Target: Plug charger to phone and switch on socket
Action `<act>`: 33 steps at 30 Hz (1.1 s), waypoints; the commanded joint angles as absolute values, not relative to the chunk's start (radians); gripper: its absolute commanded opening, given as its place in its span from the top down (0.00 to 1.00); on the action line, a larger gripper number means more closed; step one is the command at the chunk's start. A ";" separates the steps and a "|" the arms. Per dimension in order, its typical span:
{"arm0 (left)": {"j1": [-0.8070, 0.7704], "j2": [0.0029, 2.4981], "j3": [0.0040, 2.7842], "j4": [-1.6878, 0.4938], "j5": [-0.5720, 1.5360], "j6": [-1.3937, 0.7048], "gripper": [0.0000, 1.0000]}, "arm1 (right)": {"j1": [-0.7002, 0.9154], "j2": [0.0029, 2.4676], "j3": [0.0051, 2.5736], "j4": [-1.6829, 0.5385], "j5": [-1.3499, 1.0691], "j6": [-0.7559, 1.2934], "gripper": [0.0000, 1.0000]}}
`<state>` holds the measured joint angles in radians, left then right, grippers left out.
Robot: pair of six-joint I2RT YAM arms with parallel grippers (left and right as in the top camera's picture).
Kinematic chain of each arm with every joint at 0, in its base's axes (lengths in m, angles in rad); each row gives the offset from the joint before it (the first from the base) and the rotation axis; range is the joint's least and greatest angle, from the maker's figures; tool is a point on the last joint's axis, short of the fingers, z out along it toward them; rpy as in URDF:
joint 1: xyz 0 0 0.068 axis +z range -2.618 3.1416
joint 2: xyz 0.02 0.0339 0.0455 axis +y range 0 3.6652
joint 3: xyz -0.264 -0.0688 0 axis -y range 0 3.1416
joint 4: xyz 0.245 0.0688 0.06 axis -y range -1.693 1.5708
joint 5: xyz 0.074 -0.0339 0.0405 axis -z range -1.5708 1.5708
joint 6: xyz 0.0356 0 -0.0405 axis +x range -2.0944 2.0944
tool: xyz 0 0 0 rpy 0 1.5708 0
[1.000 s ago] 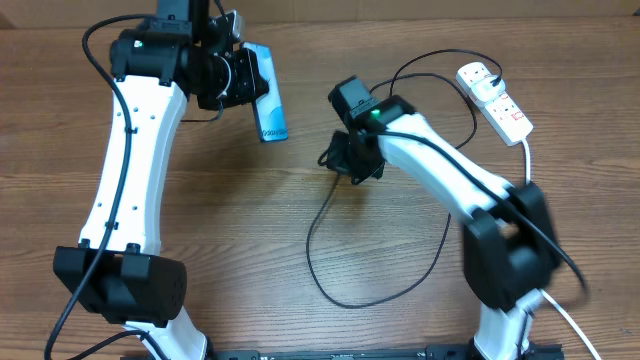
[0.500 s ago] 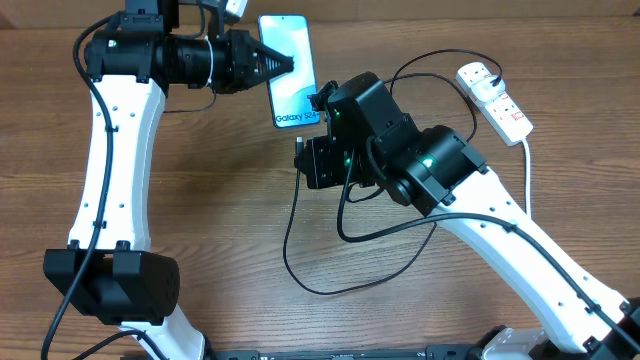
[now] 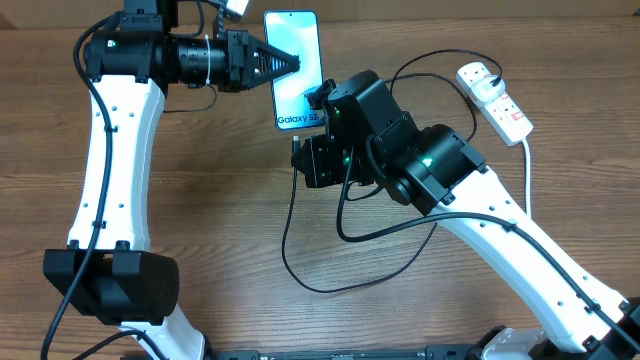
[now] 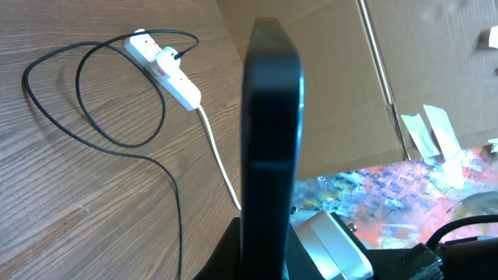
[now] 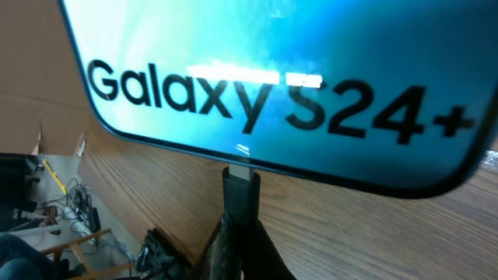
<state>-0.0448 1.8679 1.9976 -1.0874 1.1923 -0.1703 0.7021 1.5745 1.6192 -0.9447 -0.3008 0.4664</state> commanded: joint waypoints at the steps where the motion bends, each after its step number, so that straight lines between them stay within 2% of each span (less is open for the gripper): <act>1: -0.038 1.863 2.004 -1.100 1.212 -0.107 0.96 | 0.704 1.519 1.632 -0.939 -0.308 0.439 0.96; 33: -0.038 1.864 2.004 -1.110 1.307 -0.111 0.96 | 0.706 1.496 1.632 -0.953 -0.255 0.440 0.96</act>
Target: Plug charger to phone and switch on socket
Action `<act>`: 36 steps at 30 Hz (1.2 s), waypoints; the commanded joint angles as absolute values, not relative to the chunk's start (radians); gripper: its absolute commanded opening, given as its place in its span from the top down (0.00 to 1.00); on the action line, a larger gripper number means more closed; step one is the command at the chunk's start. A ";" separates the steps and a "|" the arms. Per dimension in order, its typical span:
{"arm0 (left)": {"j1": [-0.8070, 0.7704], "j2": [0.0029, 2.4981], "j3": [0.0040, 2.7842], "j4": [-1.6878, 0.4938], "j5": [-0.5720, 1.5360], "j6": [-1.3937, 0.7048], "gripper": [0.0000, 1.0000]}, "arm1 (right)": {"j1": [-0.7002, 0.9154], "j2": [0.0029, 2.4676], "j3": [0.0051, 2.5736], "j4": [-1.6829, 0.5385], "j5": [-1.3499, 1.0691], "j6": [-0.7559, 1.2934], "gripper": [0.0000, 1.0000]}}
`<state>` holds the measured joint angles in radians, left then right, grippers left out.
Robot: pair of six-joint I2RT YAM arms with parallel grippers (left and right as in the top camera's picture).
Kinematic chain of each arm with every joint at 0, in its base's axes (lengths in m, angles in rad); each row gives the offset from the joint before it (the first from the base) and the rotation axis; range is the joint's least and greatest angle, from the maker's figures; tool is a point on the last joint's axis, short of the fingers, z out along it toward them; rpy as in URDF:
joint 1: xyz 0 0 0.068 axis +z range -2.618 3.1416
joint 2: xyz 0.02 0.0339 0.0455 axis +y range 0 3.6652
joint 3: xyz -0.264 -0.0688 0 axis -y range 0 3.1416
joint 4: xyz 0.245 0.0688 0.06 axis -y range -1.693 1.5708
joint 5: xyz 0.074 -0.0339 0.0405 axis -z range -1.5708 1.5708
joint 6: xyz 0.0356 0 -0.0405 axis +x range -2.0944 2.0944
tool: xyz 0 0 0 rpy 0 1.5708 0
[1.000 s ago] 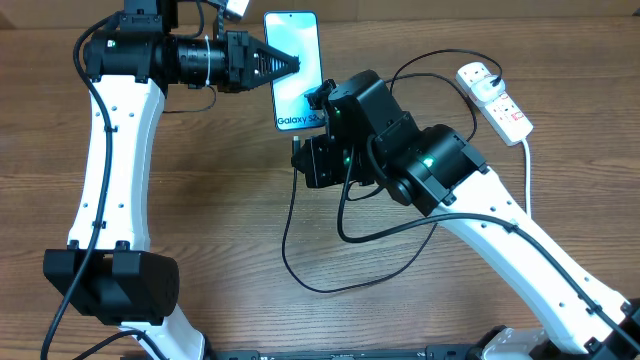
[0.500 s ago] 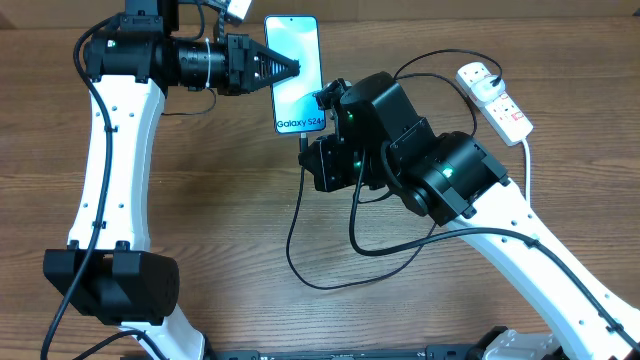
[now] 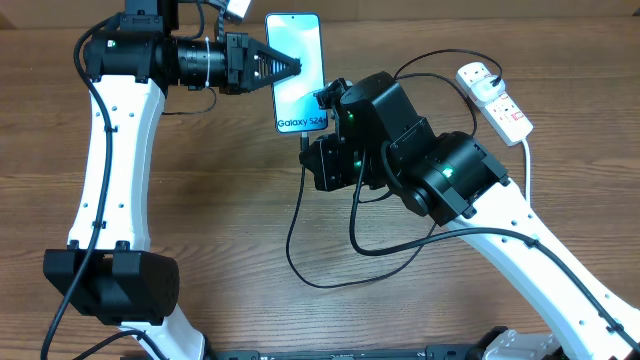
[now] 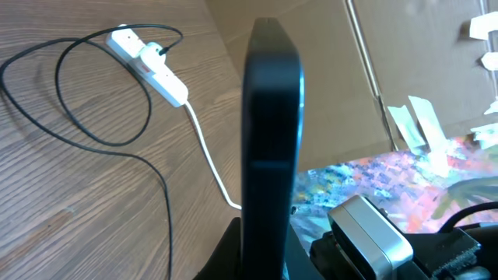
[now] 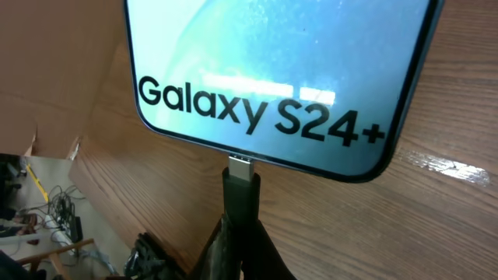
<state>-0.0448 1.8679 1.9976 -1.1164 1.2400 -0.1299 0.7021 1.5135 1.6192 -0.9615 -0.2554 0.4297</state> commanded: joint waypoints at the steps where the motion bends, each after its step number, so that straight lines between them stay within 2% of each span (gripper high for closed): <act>1: -0.038 1.864 2.004 -1.109 1.309 -0.111 0.96 | 0.706 1.496 1.632 -0.951 -0.256 0.441 0.96; 36: -0.038 1.864 2.004 -1.096 1.335 -0.110 0.96 | 0.706 1.500 1.632 -0.955 -0.244 0.440 0.96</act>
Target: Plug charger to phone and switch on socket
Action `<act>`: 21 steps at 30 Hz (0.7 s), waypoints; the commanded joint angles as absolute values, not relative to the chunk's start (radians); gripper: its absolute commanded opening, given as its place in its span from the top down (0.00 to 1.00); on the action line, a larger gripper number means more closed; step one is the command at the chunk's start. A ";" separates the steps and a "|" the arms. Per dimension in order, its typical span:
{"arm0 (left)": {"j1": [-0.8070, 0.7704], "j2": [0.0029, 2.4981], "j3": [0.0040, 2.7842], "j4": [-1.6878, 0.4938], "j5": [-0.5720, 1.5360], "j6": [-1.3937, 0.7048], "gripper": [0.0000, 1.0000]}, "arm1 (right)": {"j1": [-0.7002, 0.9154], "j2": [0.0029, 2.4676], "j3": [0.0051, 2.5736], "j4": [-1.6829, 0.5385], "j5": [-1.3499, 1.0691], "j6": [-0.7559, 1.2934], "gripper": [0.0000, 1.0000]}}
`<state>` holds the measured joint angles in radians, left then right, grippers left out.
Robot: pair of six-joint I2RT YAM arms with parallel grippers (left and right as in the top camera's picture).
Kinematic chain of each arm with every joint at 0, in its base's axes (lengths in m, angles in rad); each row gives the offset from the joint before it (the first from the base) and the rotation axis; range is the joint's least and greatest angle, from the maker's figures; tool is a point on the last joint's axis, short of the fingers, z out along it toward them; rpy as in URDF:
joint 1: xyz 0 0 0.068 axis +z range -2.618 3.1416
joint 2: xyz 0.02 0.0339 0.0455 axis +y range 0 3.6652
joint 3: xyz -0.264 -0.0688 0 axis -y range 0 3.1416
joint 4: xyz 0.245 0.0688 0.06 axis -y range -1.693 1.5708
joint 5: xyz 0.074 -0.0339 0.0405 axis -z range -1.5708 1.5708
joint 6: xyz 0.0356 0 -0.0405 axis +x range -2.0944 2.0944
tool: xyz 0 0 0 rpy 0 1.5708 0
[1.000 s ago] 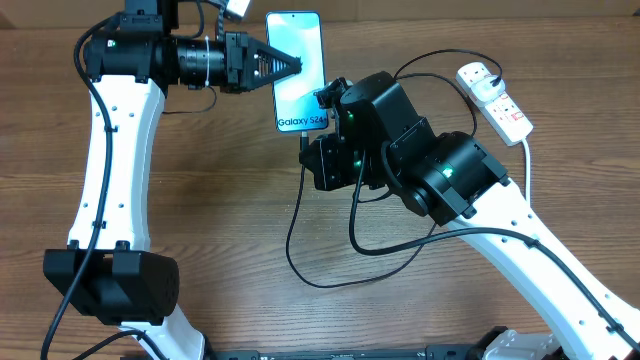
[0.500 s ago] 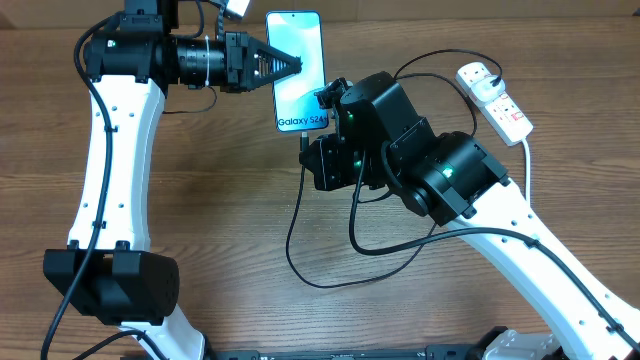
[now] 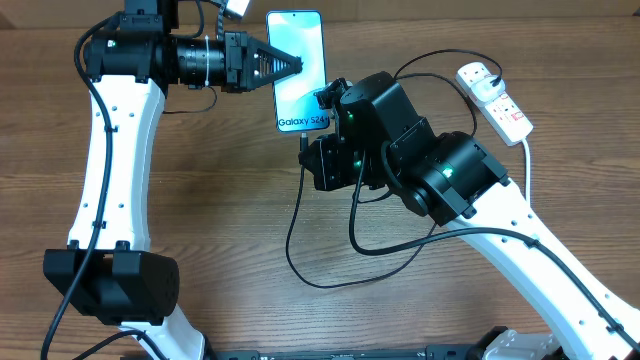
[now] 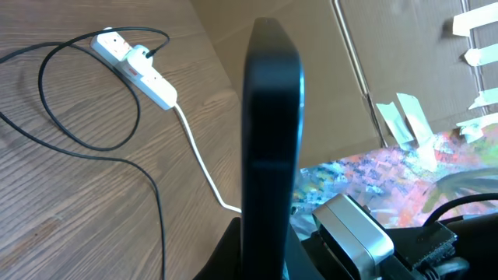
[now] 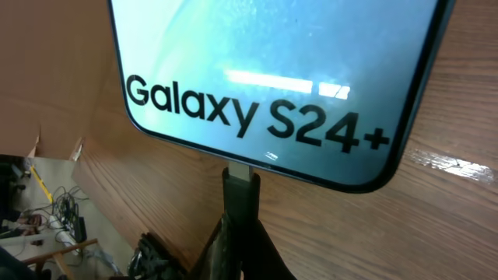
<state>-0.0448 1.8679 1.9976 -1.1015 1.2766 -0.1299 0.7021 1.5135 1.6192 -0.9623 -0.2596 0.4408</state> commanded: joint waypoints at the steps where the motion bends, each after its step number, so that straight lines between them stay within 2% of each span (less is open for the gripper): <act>1: -0.038 1.864 2.004 -1.096 1.335 -0.108 0.96 | 0.706 1.500 1.632 -0.955 -0.244 0.440 0.96; 21: -0.039 1.864 2.004 -1.132 1.293 -0.066 0.96 | 0.706 1.500 1.632 -0.950 -0.244 0.437 0.96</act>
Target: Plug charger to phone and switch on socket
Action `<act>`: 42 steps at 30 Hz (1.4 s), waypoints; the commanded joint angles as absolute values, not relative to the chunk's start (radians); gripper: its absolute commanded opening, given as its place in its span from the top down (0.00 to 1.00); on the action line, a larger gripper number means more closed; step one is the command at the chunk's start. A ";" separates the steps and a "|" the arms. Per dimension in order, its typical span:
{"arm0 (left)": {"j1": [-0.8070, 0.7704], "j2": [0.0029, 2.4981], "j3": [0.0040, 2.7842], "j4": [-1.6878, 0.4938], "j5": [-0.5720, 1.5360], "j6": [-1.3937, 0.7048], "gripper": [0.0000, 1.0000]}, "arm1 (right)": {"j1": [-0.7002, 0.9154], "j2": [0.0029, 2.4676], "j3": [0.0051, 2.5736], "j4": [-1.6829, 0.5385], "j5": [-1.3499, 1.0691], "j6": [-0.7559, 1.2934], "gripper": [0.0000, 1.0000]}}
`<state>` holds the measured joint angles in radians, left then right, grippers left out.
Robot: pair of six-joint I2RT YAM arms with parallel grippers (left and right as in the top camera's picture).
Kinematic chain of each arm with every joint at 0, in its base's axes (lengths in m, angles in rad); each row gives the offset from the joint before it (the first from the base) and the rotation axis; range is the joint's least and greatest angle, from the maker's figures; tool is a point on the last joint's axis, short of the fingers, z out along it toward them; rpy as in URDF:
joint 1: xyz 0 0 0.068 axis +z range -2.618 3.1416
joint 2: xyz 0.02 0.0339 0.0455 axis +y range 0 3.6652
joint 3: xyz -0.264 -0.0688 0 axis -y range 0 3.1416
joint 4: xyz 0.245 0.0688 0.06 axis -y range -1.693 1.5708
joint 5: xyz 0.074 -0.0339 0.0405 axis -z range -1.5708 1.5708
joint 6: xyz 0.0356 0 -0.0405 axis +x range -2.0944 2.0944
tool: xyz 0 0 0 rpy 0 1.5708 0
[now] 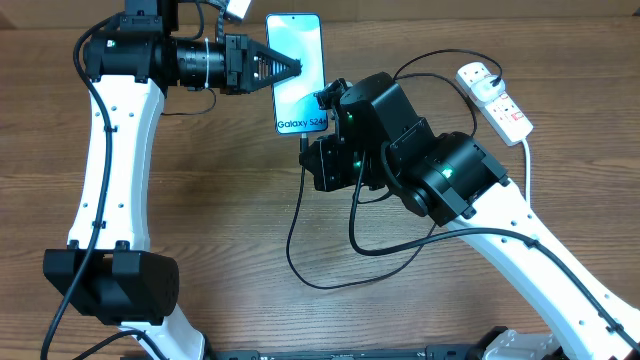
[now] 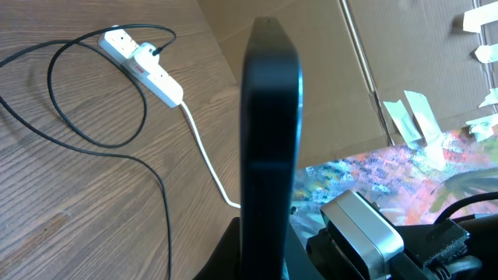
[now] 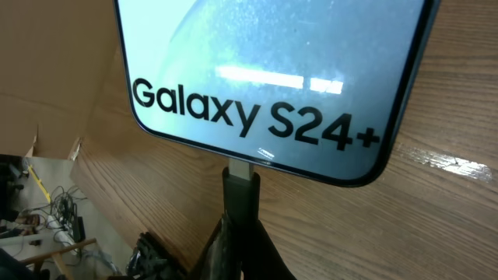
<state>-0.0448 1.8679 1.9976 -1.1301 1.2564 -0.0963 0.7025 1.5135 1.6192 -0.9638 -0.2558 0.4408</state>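
The phone point(image 1: 297, 72), screen lit with "Galaxy S24+", is held off the table near the back edge. My left gripper point(image 1: 292, 66) is shut on its left side; the left wrist view shows the phone point(image 2: 270, 132) edge-on between the fingers. My right gripper point(image 1: 307, 150) is shut on the black charger plug point(image 3: 241, 194), whose metal tip meets the phone's point(image 3: 272, 78) bottom edge. How deep the tip sits cannot be told. The black cable point(image 1: 300, 235) loops across the table to the white socket strip point(image 1: 494, 98) at the back right.
The strip's white lead point(image 1: 528, 170) runs down the right side. Cardboard point(image 2: 311, 78) and clutter lie beyond the table's far edge. The right arm point(image 1: 440, 175) spans the table's middle.
The phone has shifted very slightly in both wrist views. The plug tip still meets the phone's bottom edge. Both grippers keep their holds.
At first the plug met the phone's bottom edge. Then it stood just below the edge with its metal tip bare. After that the tip was back at the edge, where it stays now. The left gripper held the phone throughout.
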 commanded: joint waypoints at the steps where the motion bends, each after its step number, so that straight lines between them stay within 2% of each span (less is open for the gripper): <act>1: -0.039 1.864 2.004 -1.131 1.301 -0.066 0.96 | 0.706 1.500 1.632 -0.951 -0.244 0.437 0.96; 35: -0.039 1.864 2.004 -1.126 1.336 -0.073 0.96 | 0.706 1.500 1.632 -0.940 -0.244 0.441 0.96; 42: -0.040 1.864 2.004 -1.180 1.335 0.009 0.96 | 0.706 1.500 1.632 -0.934 -0.244 0.440 0.96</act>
<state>-0.0429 1.8679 1.9976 -1.1538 1.2839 -0.0662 0.7040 1.5139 1.6192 -0.9596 -0.2615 0.4404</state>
